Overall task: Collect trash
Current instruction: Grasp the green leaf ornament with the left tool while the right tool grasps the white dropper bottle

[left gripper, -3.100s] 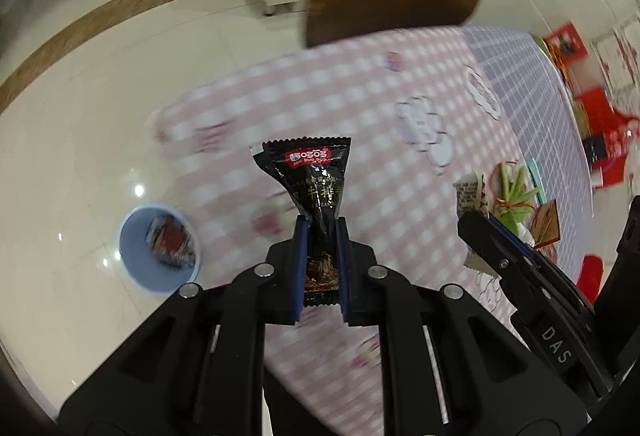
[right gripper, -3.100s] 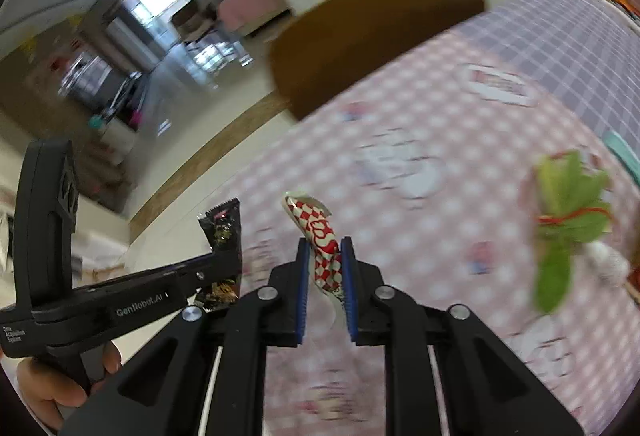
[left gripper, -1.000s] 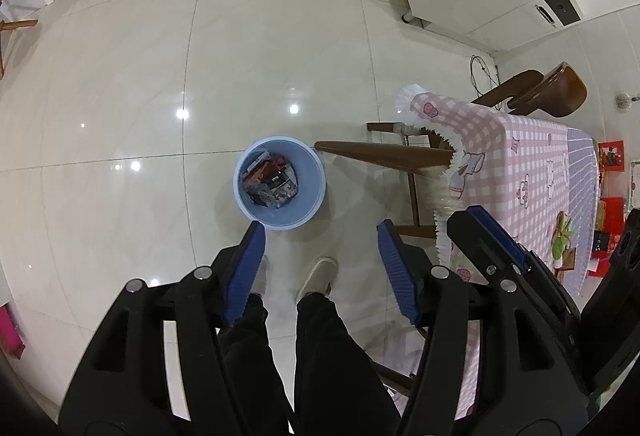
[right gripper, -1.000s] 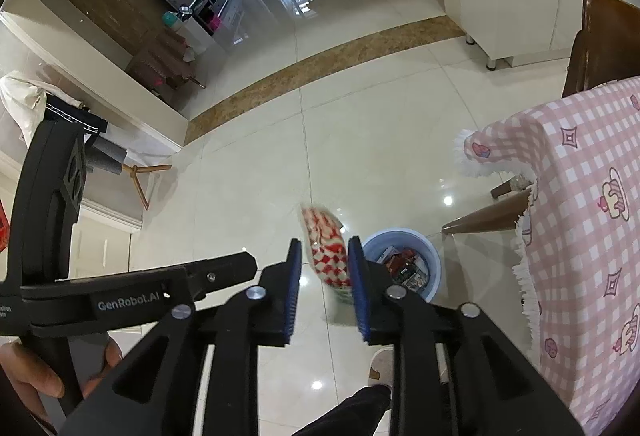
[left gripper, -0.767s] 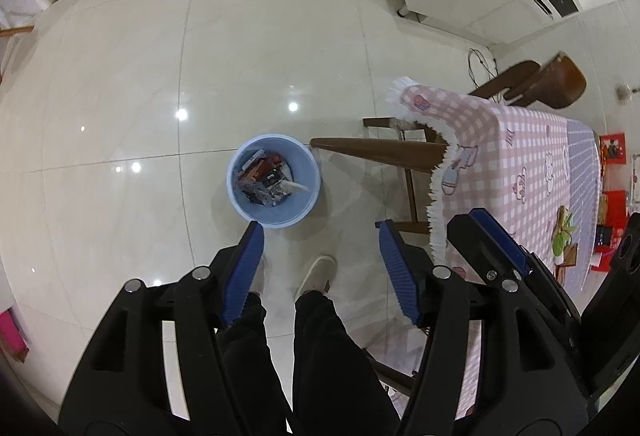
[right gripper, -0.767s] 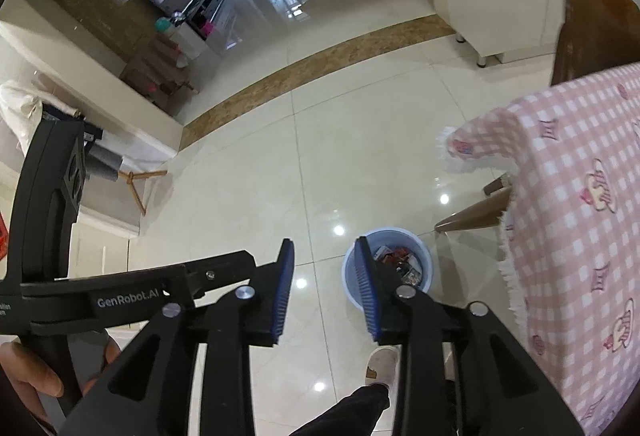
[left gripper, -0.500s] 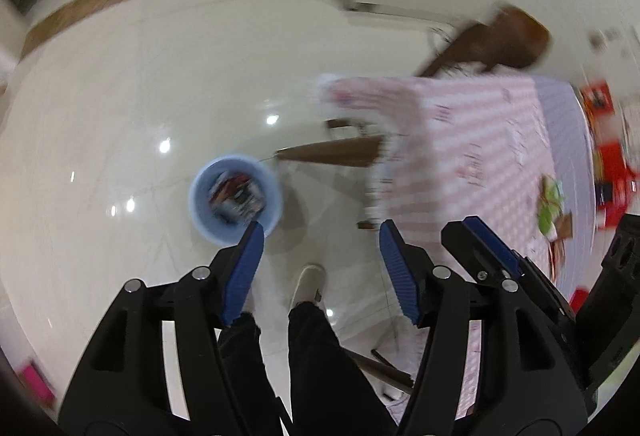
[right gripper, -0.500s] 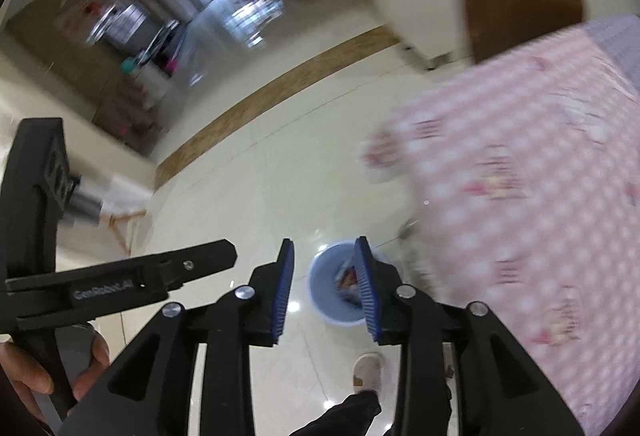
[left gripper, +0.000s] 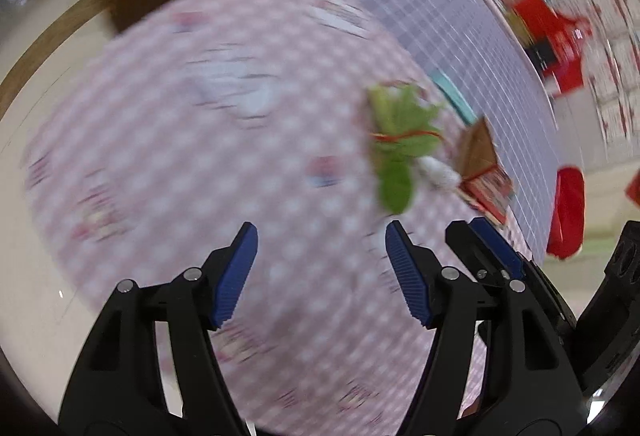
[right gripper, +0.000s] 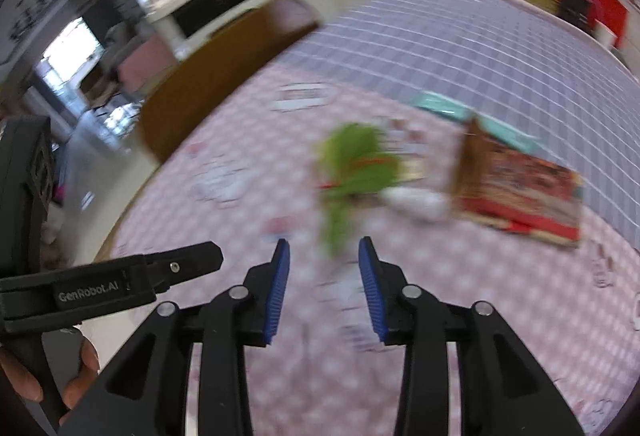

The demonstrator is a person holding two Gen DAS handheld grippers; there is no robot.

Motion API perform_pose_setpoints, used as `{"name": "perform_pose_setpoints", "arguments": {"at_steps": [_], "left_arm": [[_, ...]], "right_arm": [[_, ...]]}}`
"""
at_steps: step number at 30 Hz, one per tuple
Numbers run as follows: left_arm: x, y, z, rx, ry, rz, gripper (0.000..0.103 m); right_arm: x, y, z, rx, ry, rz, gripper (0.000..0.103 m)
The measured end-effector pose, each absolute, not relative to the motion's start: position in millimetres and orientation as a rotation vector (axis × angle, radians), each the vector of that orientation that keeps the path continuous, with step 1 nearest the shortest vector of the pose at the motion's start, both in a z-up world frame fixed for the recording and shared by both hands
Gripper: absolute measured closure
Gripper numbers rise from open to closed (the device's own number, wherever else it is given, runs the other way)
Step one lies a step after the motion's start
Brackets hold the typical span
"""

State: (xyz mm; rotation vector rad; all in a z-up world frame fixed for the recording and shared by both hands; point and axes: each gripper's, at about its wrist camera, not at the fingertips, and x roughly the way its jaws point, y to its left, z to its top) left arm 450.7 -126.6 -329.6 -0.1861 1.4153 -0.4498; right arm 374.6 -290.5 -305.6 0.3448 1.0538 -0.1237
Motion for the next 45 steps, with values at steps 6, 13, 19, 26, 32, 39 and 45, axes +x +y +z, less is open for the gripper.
{"name": "perform_pose_setpoints", "arguments": {"at_steps": [6,13,19,26,32,39,45], "left_arm": [[463,-197,-356,-0.09,1.448,-0.493,0.038],[472,-215,-380,-0.022,1.475,-0.473,0.089],[478,-184,-358,-0.093,1.378,-0.403,0.099],[477,-153,-329,-0.141,1.299,-0.355,0.1],[468,-124,-318,-0.203,1.278,-0.335,0.1],[453,-87,-301,-0.254,1.232,-0.28,0.1],[450,-86,-298,-0.259,1.221,-0.265,0.1]], "right_arm": [[371,-344,-333,0.406,1.095,-0.192,0.067],[385,-354,-359,0.442,1.127,-0.141,0.067],[407,-350,-368,0.419,1.127,-0.139,0.057],[427,-345,-376,0.363,1.117,-0.129,0.06],[427,-334,-375,0.361,1.136,-0.09,0.096],[420,-324,-354,0.271,1.069,-0.15,0.055],[443,-326,-358,0.21,1.083,-0.105,0.054]]}}
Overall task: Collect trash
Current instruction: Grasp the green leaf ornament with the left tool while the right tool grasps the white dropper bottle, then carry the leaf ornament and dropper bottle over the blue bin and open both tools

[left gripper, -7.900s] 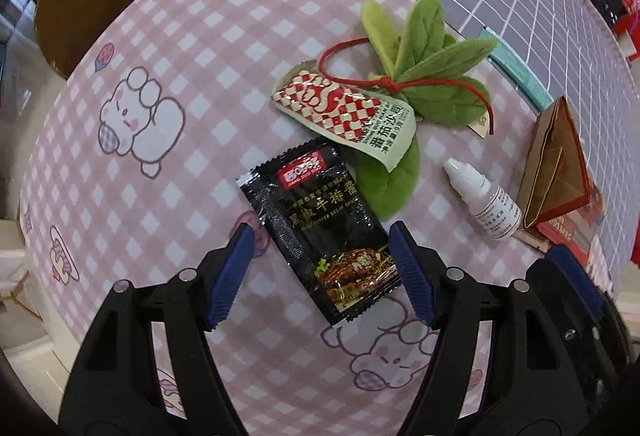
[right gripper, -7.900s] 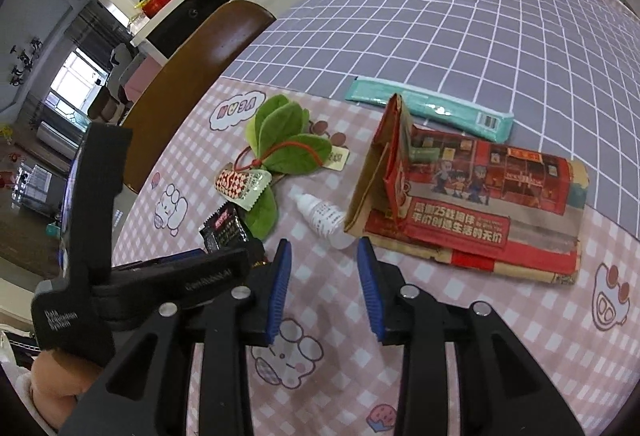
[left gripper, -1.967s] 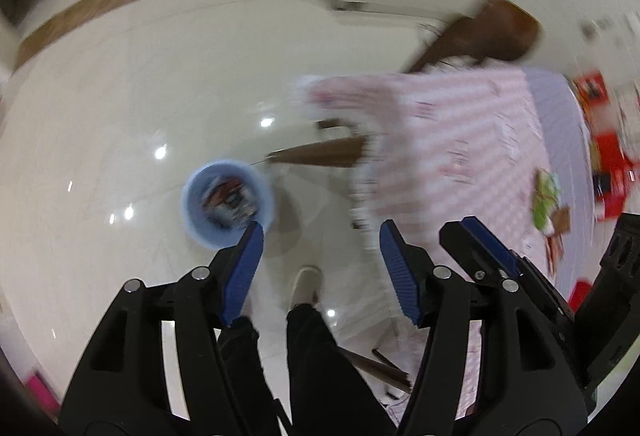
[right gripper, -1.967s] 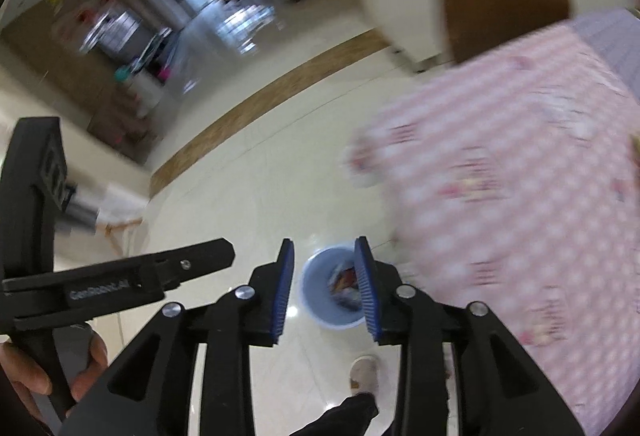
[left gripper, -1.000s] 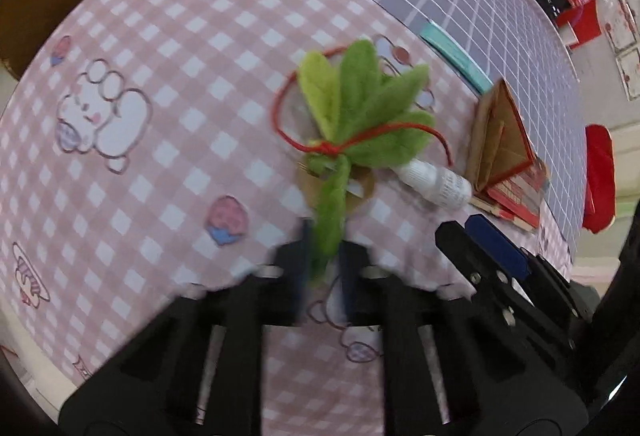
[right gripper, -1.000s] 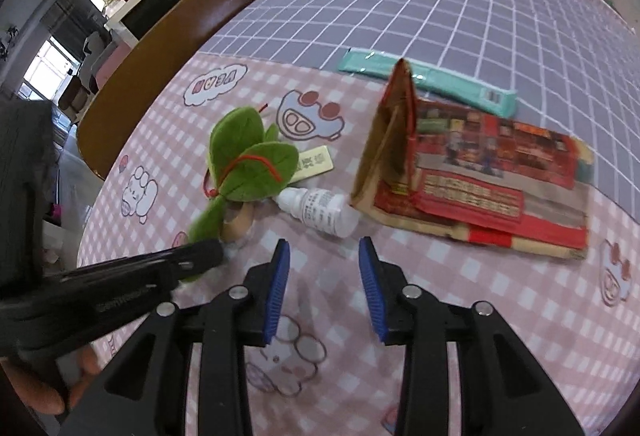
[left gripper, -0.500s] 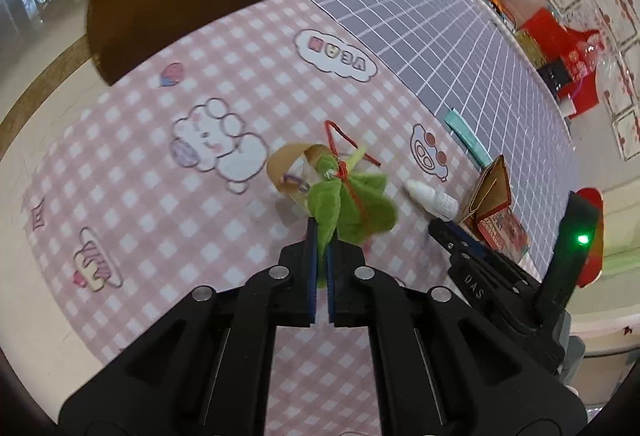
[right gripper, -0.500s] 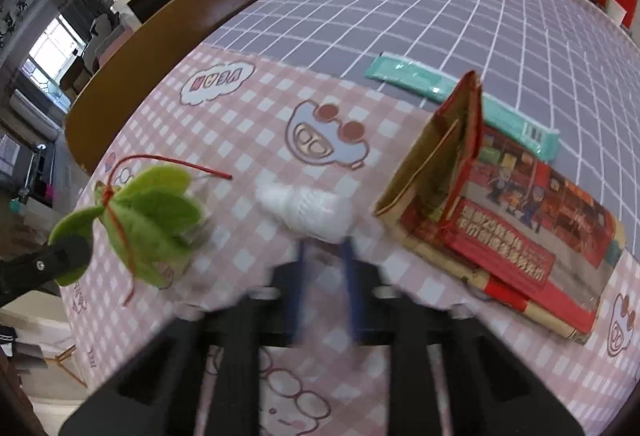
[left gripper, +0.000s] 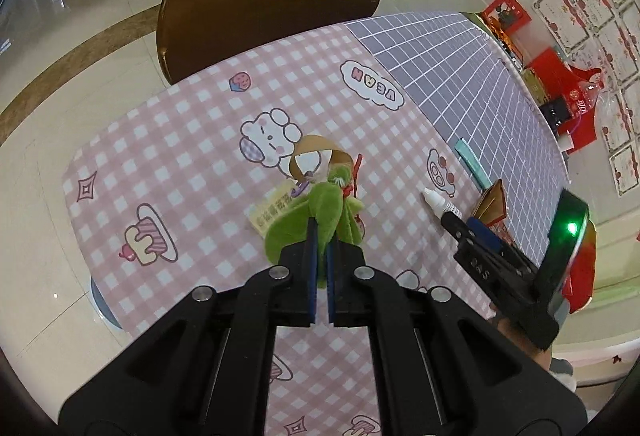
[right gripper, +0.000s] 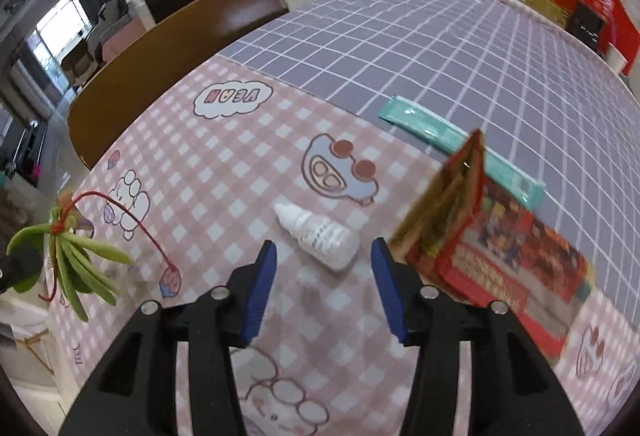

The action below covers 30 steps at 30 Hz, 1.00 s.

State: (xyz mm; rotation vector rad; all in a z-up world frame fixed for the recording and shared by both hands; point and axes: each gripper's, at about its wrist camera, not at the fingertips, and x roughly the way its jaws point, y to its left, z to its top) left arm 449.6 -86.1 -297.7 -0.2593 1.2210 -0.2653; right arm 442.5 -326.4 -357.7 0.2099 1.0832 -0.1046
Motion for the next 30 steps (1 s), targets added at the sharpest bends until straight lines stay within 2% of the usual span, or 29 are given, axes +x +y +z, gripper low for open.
{"name": "perform_pose_setpoints", "arguments": {"at_steps": [7,8,9,10,20,30], "left_arm": [[451,-90,-302,-0.243,1.225,-0.242,0.1],[451,-89,-302,-0.242,1.226,-0.238,0.1],[451,-88,-303,-0.238,1.228,-0.23,0.1],[451,-87,-303,-0.237,1.227,-0.226,0.1],[432,-48,-281,-0.226,1.179,-0.161,0.1],[377,55,-267,-0.253,1.156,-0.038,0.1]], "right_arm": [[466,-321,-375,0.13,1.121,-0.025,0.055],[466,-320,-377,0.136,1.132,-0.011,0.058],[466,-320,-378,0.144,1.14,-0.005,0.07],[464,-318,-378,0.137,1.138,-0.011,0.072],[436,-265,-345,0.242,1.131,0.102,0.077],[413,-135,-315,0.216,1.125,0.322,0.079]]}}
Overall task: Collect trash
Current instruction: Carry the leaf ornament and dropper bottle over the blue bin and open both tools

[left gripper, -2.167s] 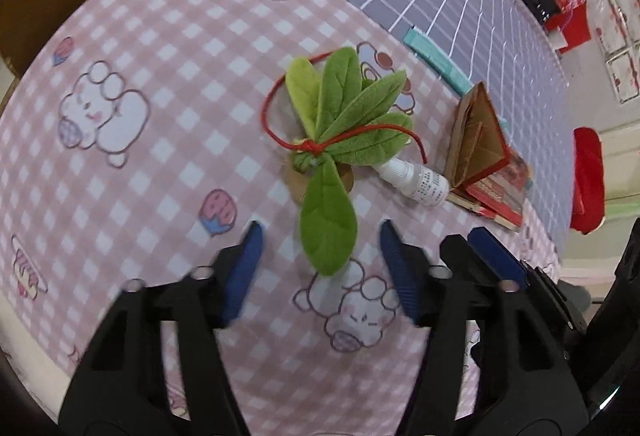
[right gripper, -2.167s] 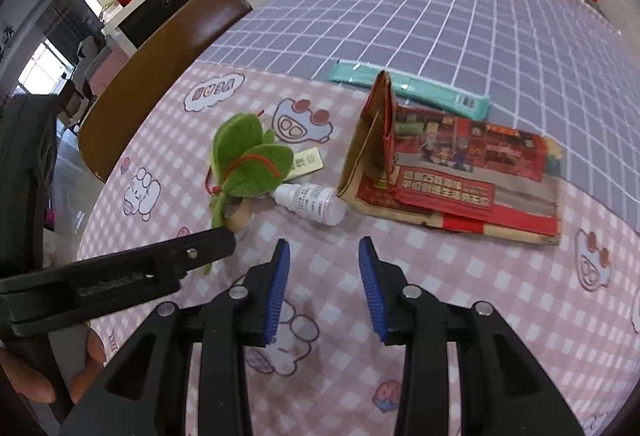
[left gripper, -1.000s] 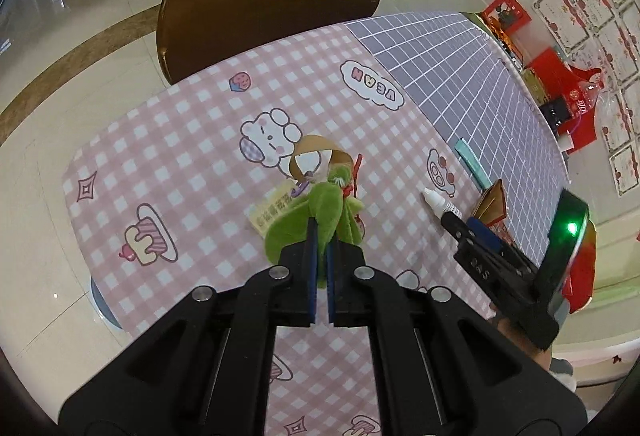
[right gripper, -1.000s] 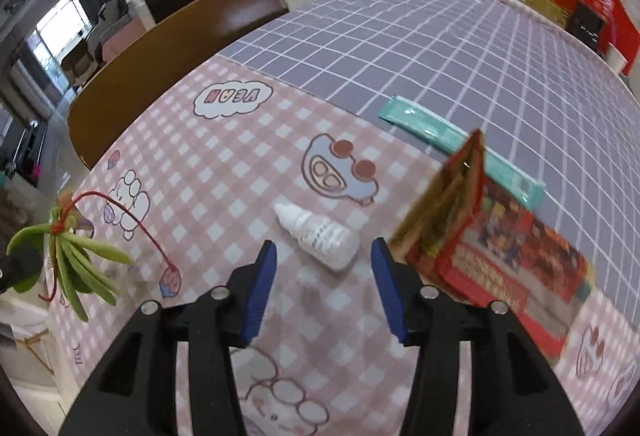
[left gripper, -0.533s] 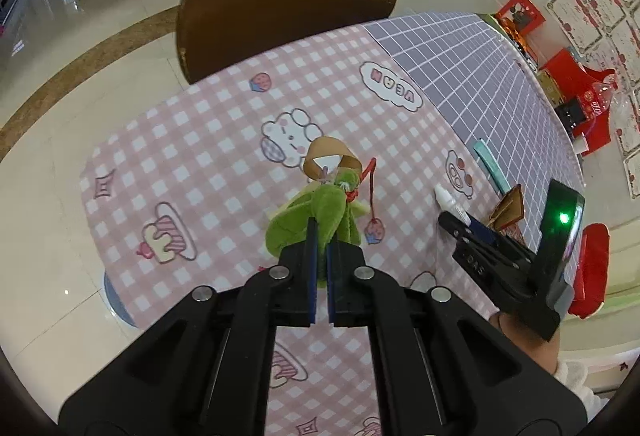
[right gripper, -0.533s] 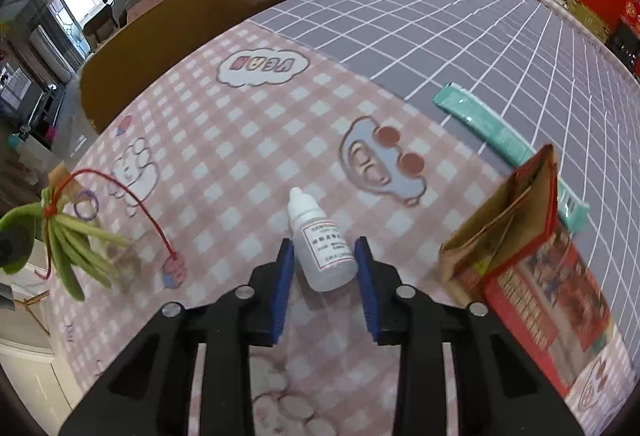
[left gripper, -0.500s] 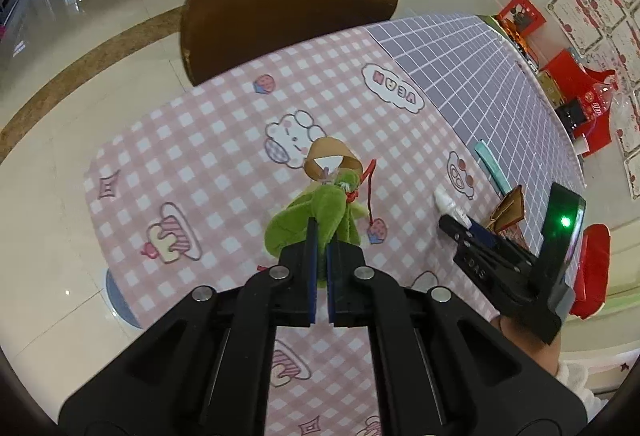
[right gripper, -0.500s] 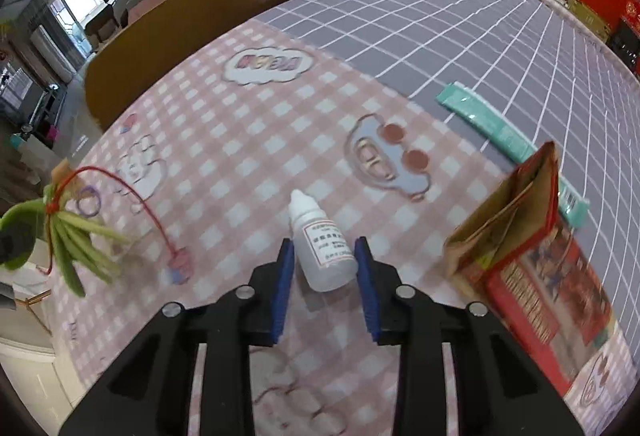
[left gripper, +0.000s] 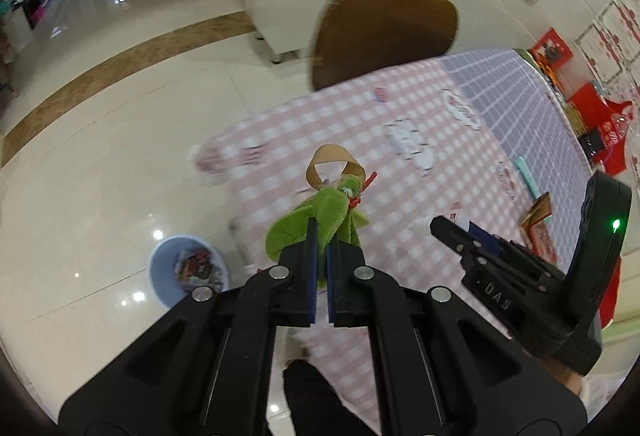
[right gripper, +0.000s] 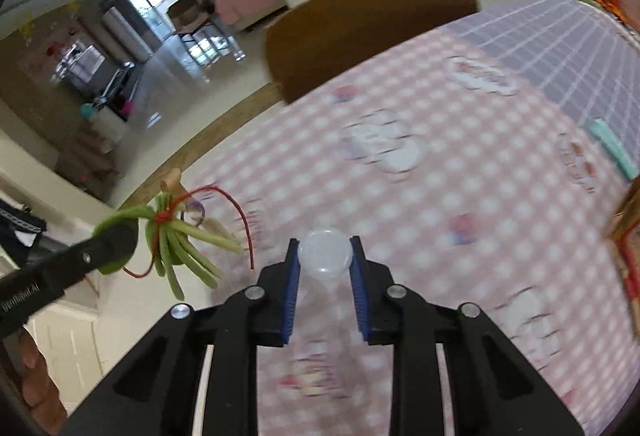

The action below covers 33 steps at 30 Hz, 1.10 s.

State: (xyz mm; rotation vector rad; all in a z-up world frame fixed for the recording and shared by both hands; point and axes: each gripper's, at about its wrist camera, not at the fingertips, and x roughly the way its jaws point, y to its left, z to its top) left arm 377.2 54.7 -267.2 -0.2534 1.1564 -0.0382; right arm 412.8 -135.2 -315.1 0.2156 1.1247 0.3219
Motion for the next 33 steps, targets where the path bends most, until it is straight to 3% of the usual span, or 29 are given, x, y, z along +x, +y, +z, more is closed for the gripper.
{"name": "perform_pose_setpoints", "arguments": {"at_steps": [13,26,27,29,30,33], "left_arm": [[300,212,-277,-0.37,1.208,0.144,0.1],[287,276,-305,-0.479,1.309,0.147,0.096],[286,279,-307,-0.497,1.314,0.139,0.09],[286,283,-309,-0.489,1.321,0.164,0.066],[286,284,-309,-0.49,1.316,0.168,0.043],[286,287,-308,-0.48,1.31,0.173,0.042]], "right_arm": [[363,49,-295,0.157,1.152,0.614,0.079],[344,122,-300,0.11,1.177,0.647,0.079],[344,125,-300,0.109,1.178,0.646,0.079],[344,126,-299,0.109,1.177,0.642,0.079],[344,127,-298,0.108,1.176,0.641,0.079],[344,130,-297,0.106,1.178,0.637,0.079]]}}
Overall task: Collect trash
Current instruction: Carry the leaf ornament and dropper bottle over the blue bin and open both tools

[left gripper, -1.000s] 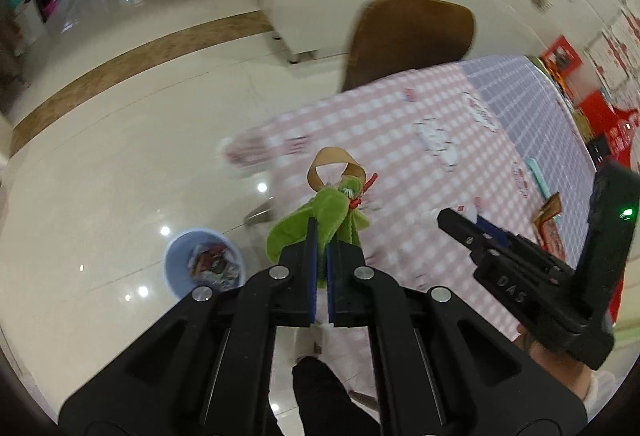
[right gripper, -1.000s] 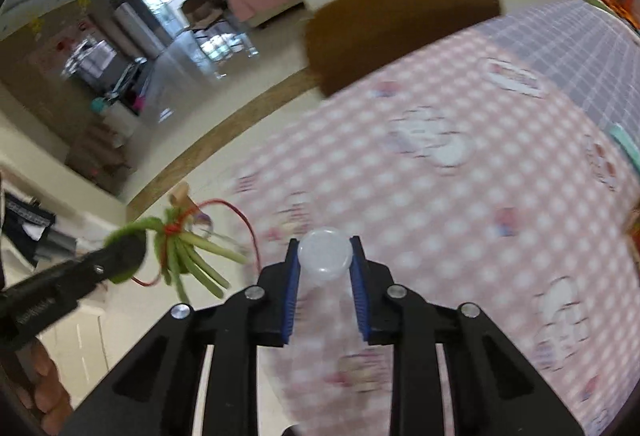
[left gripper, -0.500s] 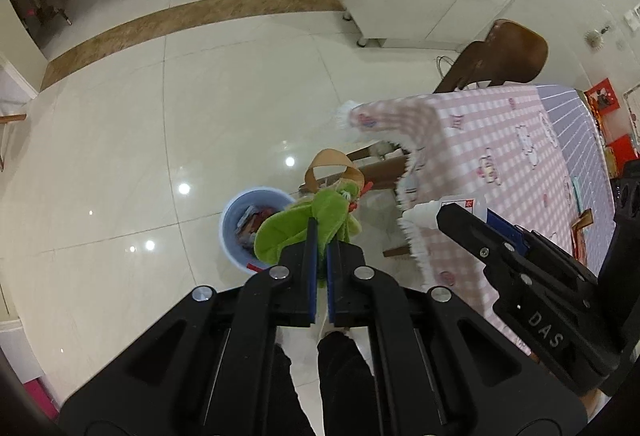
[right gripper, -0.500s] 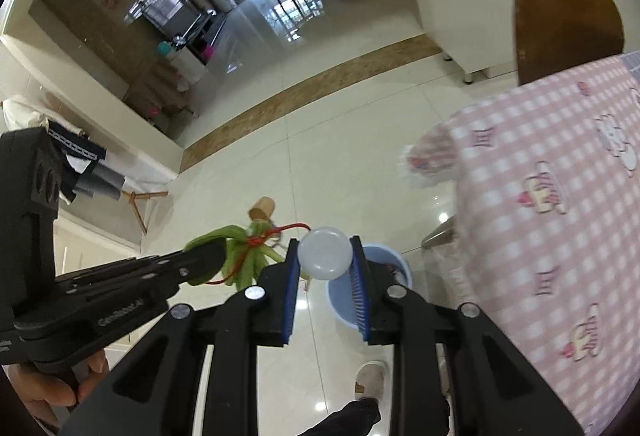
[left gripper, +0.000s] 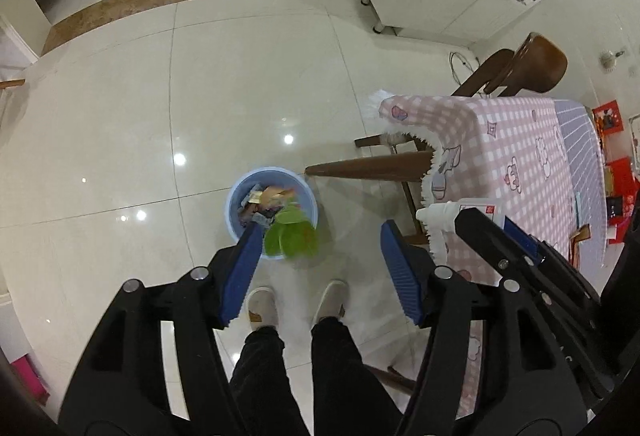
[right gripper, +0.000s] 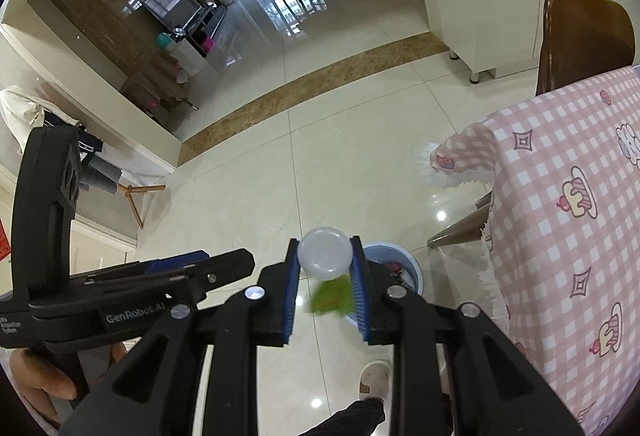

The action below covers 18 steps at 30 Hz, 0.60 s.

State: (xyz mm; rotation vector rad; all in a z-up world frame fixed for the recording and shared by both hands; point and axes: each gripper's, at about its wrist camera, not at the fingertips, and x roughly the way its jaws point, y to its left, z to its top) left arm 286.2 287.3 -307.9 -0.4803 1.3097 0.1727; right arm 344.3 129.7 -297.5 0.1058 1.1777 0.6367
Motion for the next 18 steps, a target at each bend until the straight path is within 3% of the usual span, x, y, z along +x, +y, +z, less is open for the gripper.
{"name": "perform_pose_setpoints", "arguments": {"at_steps": [18], "left_arm": [[279,309,-309,-0.515,1.327,0.237,0.042]], "right_arm": [[346,147,-303,0.094,1.188,0.654,0.079]]}}
